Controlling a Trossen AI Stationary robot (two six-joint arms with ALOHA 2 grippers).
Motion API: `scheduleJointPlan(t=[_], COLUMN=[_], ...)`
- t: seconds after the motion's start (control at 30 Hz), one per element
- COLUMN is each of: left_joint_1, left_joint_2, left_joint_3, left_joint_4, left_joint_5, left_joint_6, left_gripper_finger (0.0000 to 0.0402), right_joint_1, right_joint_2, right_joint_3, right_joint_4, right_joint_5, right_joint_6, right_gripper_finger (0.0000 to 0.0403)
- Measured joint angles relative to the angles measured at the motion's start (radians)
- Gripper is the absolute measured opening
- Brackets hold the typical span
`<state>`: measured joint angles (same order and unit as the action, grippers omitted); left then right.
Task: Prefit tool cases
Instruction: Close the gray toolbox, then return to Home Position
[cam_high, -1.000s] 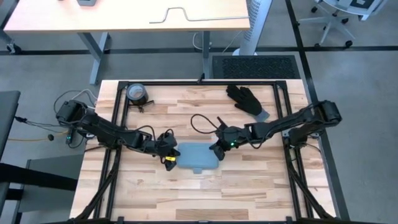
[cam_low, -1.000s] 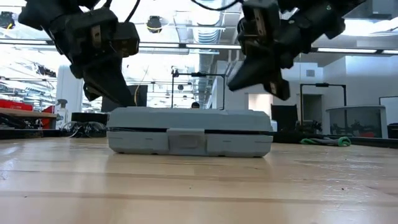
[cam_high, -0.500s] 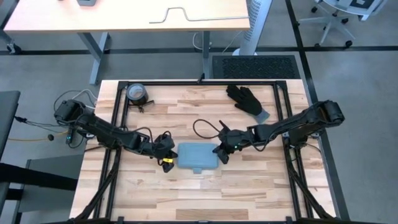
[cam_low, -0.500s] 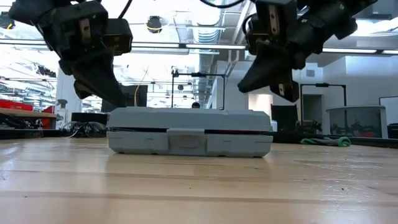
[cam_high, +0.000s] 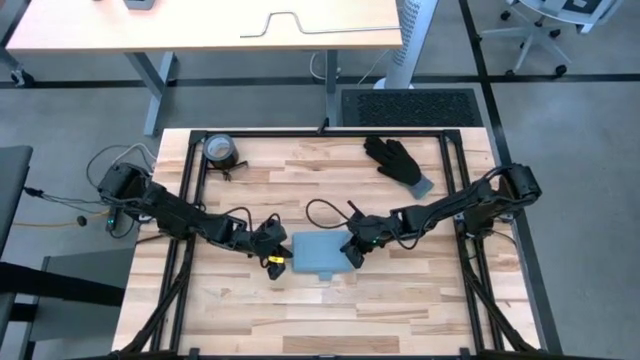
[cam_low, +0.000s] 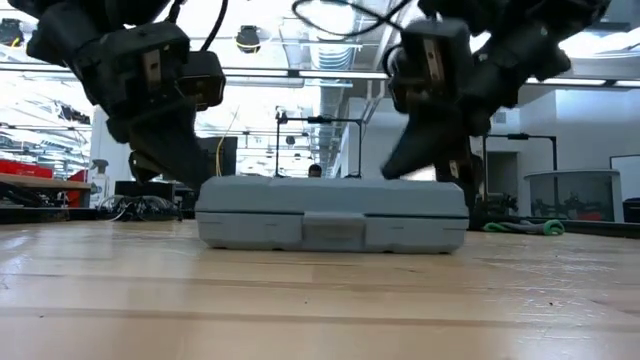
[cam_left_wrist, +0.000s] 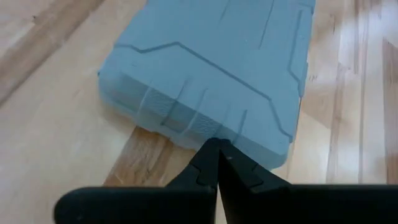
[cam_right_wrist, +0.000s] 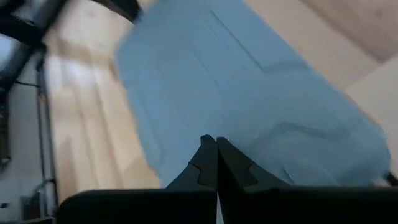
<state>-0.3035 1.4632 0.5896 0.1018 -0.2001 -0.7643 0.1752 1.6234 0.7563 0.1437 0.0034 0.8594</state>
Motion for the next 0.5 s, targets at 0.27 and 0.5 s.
scheduleJointPlan(t=[0.27, 0.5], left_joint_1=[-0.022, -0.037], left_joint_2=[-0.140, -0.323], left_joint_3=[0.000, -0.002], left_joint_4=[-0.001, 0.019], left_joint_5=[-0.081, -0.168], left_joint_6=[-0.006, 0.004], left_gripper_finger=[0.0000, 0.0000], right_joint_1=[0.008, -0.035], right_joint_2=[-0.167, -0.311], right_joint_3=[0.000, 0.001], right_joint_4=[0.041, 0.059], right_joint_5=[-0.007, -0.059], right_joint_6=[-0.073, -0.115], right_gripper_finger=[0.0006, 0.0007])
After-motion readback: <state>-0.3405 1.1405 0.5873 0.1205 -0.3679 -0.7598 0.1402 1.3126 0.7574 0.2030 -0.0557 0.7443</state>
